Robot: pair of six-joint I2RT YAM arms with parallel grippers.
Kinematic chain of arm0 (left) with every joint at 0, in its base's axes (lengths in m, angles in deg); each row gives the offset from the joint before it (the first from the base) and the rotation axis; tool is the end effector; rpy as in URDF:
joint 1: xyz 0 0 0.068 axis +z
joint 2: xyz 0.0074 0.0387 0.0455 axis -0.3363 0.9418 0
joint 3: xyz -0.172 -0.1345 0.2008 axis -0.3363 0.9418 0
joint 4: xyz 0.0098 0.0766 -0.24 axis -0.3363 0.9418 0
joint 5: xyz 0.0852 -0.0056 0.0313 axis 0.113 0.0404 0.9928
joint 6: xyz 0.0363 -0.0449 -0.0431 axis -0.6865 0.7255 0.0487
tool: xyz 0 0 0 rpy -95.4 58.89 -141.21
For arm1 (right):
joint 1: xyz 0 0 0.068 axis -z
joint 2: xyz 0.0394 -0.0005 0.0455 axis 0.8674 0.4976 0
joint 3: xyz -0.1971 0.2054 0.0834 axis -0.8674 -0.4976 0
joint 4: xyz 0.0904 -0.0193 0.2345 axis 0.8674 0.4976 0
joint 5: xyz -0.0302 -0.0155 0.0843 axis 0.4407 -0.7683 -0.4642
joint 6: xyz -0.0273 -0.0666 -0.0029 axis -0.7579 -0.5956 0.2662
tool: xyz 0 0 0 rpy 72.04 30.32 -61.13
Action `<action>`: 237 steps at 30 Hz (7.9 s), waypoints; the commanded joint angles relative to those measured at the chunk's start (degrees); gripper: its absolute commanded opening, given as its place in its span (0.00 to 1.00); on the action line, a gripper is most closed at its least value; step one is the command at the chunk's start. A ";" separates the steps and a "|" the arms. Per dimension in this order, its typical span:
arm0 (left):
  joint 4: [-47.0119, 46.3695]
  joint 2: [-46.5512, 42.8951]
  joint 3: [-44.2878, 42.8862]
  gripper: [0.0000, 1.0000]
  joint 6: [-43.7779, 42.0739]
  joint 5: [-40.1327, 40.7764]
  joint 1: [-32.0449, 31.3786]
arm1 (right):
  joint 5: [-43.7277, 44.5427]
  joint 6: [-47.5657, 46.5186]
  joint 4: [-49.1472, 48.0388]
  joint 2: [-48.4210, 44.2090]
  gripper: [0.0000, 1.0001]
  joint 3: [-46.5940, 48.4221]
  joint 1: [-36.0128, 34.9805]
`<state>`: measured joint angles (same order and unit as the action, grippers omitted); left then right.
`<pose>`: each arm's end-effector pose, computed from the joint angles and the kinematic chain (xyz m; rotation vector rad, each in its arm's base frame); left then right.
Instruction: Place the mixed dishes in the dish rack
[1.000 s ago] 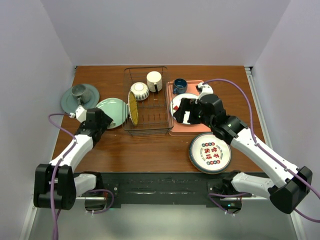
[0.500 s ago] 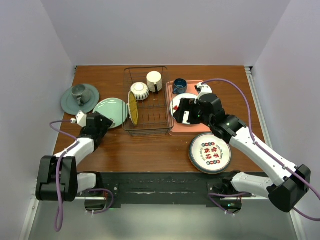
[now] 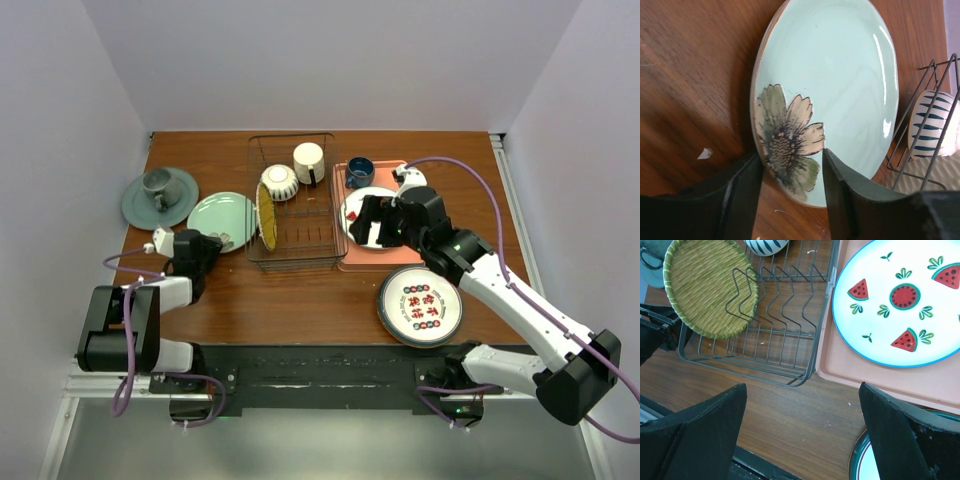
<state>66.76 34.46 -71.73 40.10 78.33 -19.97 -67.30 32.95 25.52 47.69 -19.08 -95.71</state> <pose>0.2425 0.0113 0.1480 -1.2831 1.8094 -0.4019 0.2074 0.1417 0.3432 -0.0447 2.1473 0.5911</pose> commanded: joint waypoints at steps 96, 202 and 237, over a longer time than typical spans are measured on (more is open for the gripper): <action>33.01 -39.80 -29.68 0.00 -3.54 -36.50 1.55 | -23.40 6.06 -43.45 20.85 0.97 8.58 -5.76; 55.59 4.66 -77.92 0.00 -44.93 22.89 -31.13 | 11.75 6.59 -10.06 8.02 0.89 4.63 -5.50; 59.55 14.07 -70.54 0.00 -41.68 38.20 -38.44 | 9.64 8.08 -10.15 9.95 0.88 3.22 -4.70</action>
<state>131.96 48.90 -141.56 -4.07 112.75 -58.07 -57.24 40.36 16.58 58.31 -16.66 -100.74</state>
